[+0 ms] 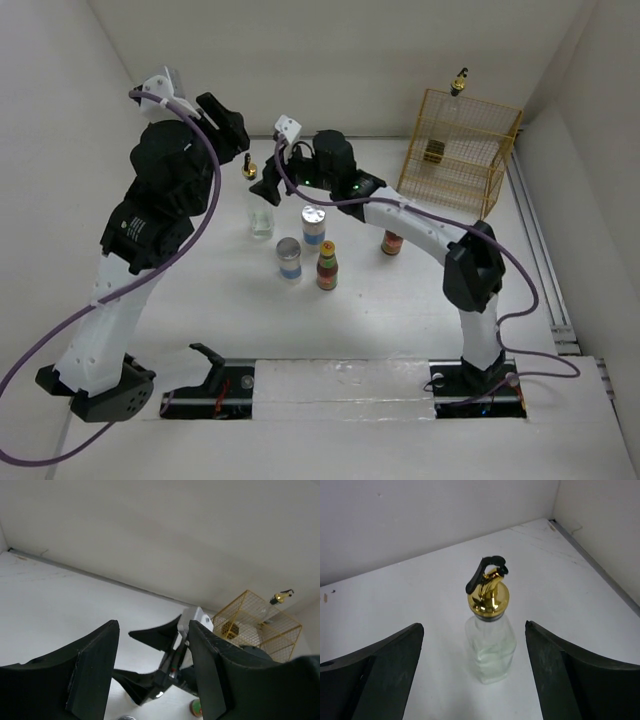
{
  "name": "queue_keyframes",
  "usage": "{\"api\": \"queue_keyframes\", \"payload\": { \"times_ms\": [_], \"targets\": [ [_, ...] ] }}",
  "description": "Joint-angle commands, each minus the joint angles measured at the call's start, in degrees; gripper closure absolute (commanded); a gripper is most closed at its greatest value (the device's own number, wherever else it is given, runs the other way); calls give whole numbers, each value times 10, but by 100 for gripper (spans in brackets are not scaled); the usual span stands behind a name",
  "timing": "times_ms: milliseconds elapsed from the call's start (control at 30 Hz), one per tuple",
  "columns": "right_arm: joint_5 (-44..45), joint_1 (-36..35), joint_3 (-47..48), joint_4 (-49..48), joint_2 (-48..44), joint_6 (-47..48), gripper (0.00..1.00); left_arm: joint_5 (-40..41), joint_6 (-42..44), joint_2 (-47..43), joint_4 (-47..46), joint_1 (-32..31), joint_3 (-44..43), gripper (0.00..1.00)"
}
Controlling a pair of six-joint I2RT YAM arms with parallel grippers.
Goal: Organize the condiment bottles
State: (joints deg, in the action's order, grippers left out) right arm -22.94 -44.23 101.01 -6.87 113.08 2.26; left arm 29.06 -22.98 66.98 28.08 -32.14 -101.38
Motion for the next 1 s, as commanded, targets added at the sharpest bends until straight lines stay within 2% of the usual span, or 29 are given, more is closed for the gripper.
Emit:
{"api": "queue_keyframes", "payload": {
  "times_ms": [0,333,567,767,833,900,933,967],
  "targets": [
    [-16,-5,82,5,40,20,12,-8,0,-20,8,0,18,46],
    [13,-22,207,21,151,20,9,-48,0,-33,8,0,43,45],
    [30,-27,269,21,208,4,21,-54,19,-44,13,0,42,45],
    [42,-38,243,3,208,-1,52,-43,19,-49,18,0,47,45],
    [48,-38,237,-2,203,-8,72,-43,19,-49,18,0,47,45],
    [54,-38,232,-14,189,-14,83,-43,19,-49,13,0,47,45],
    [54,-38,243,-19,181,-20,93,-43,19,-49,8,0,47,45],
    [61,-38,255,-19,181,-20,95,-43,24,-49,8,0,42,45]
  ]
}}
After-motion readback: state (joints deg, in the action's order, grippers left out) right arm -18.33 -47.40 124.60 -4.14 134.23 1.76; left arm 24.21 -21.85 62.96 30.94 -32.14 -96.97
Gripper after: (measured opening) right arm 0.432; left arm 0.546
